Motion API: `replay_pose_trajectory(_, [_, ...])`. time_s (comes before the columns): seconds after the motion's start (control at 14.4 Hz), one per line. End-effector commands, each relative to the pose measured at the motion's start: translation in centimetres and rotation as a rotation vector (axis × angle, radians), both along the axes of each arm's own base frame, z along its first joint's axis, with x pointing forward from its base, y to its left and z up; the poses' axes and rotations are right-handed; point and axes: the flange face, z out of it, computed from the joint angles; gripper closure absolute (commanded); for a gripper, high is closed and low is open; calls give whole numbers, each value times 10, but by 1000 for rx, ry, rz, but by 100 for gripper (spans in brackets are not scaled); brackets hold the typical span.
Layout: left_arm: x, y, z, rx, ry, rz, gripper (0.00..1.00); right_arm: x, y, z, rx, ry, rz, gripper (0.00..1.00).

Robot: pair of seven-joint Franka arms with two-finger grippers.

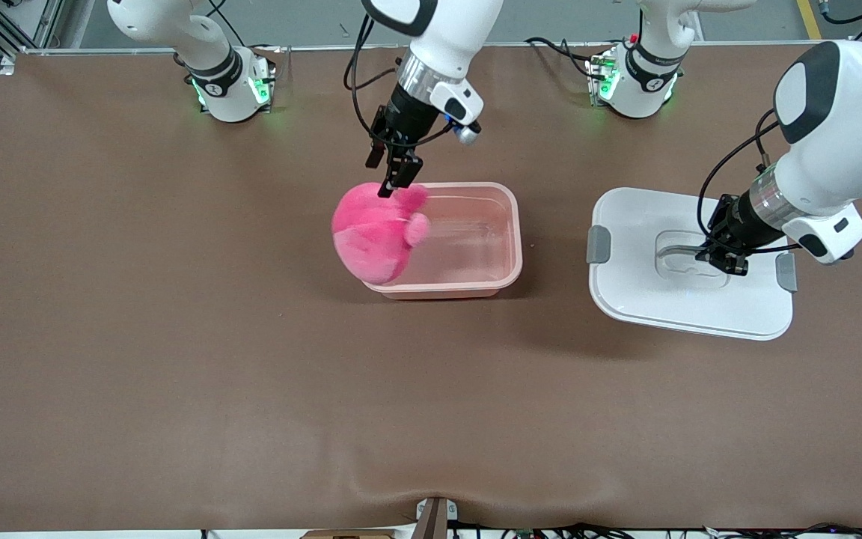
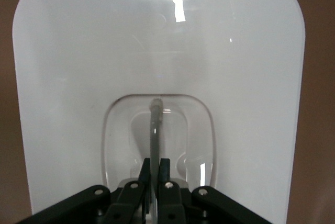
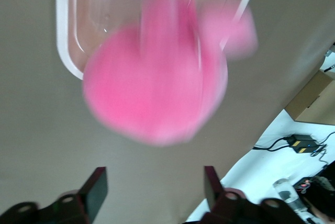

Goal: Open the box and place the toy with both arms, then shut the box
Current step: 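Lower the pink plush into the open pink box and open the right gripper, then withdraw the right gripper to rest while the left gripper carries the lid back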

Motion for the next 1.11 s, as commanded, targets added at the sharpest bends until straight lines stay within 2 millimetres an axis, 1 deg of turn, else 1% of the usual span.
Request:
replay_pose_trajectory(0.0, [-10, 1, 7, -18, 0, -12, 100, 3, 1, 26, 35, 23, -43, 0])
replay_pose_trajectory(0.14, [-10, 1, 7, -18, 0, -12, 100, 12, -7, 28, 51, 26, -74, 0])
replay_pose_trajectory(0.35, [-10, 0, 8, -18, -2, -14, 100, 35, -25, 25, 77, 41, -141, 0])
replay_pose_trajectory(0.42, [-10, 0, 8, -18, -2, -14, 100, 45, -34, 26, 92, 28, -197, 0])
replay_pose_trajectory(0.49, [-10, 0, 8, -18, -2, -14, 100, 58, -48, 27, 110, 4, -273, 0])
replay_pose_trajectory(0.69, [-10, -3, 8, -18, -2, -18, 100, 89, -82, 24, 140, -27, -441, 0])
replay_pose_trajectory(0.83, [-11, -9, 9, -18, -2, -9, 100, 115, -114, 22, 176, -15, -574, 0])
replay_pose_trajectory(0.9, [-13, -24, 8, -20, 1, -30, 100, 133, -138, 21, 193, 2, -633, 0])
replay_pose_trajectory(0.97, [-15, -34, 8, -21, 0, -27, 100, 149, -163, 21, 210, 19, -690, 0])
replay_pose_trajectory(1.04, [-15, -38, 8, -22, 2, -11, 100, 167, -193, 20, 224, 32, -753, 0])
